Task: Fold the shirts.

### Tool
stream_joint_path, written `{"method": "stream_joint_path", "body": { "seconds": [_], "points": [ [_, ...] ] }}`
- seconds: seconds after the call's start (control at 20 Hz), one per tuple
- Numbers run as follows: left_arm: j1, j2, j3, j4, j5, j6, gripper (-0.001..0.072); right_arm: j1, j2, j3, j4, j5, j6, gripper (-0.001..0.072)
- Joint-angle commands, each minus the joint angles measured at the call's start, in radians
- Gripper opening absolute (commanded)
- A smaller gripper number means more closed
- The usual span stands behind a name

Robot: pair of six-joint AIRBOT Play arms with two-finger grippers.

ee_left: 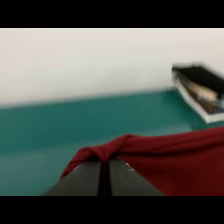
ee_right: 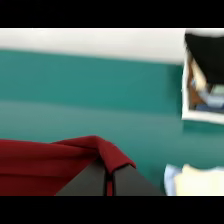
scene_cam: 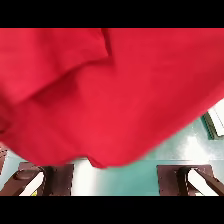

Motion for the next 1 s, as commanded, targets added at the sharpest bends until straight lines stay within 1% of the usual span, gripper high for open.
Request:
{"method": "stream_joint_path", "body": {
  "seconds": [0.0, 0.1, 0.2, 0.25, 0.3, 0.35, 0.4, 0.5, 0.55, 0.65, 0.75, 0.85, 0.95],
  "points": [
    [0.001, -0.134, -0.196, -0.002, -0.075, 0.010, 0.0026, 0.000, -0.144, -0.111, -0.022, 0.093, 0.019, 0.0013],
    [0.001, -0.248, -0.295, -0.004, -0.066, 0.034, 0.0026, 0.000, -0.241, -0.195, -0.024, 0.093, 0.019, 0.0013],
    [0.001, -0.383, -0.362, -0.004, -0.024, 0.034, 0.0026, 0.000, -0.346, -0.262, -0.024, 0.080, 0.019, 0.0013],
    [0.001, -0.459, -0.378, -0.004, 0.015, 0.035, 0.0026, 0.000, -0.398, -0.285, -0.023, 0.064, 0.023, 0.0013],
    [-0.001, -0.530, -0.379, -0.008, 0.063, 0.056, 0.0026, 0.000, -0.455, -0.302, -0.022, 0.038, 0.025, 0.0013],
    [-0.001, -0.600, -0.379, -0.018, 0.133, 0.098, 0.0026, 0.000, -0.506, -0.307, -0.020, 0.006, 0.031, 0.0013],
    [-0.001, -0.656, -0.379, -0.045, 0.207, 0.127, 0.0025, 0.002, -0.558, -0.305, -0.010, -0.044, 0.031, 0.0013],
    [-0.001, -0.754, -0.349, -0.062, 0.348, 0.131, 0.0026, 0.019, -0.648, -0.263, 0.014, -0.129, 0.031, 0.0013],
    [-0.001, -0.789, -0.323, -0.064, 0.387, 0.131, 0.0026, 0.036, -0.683, -0.229, 0.012, -0.155, 0.031, 0.0013],
    [-0.001, -0.819, -0.287, -0.064, 0.426, 0.131, 0.0026, 0.072, -0.738, -0.154, 0.011, -0.198, 0.031, 0.0013],
    [-0.001, -0.814, -0.283, -0.067, 0.407, 0.132, 0.0026, 0.105, -0.756, -0.104, -0.023, -0.204, 0.030, 0.0013],
    [0.002, -0.811, -0.283, -0.045, 0.297, 0.139, 0.0026, 0.144, -0.738, -0.108, -0.123, -0.194, 0.030, 0.0012],
    [-0.001, -0.812, -0.299, -0.023, 0.158, 0.138, 0.0025, 0.169, -0.692, -0.181, -0.192, -0.196, 0.030, 0.0012]
  ]
}}
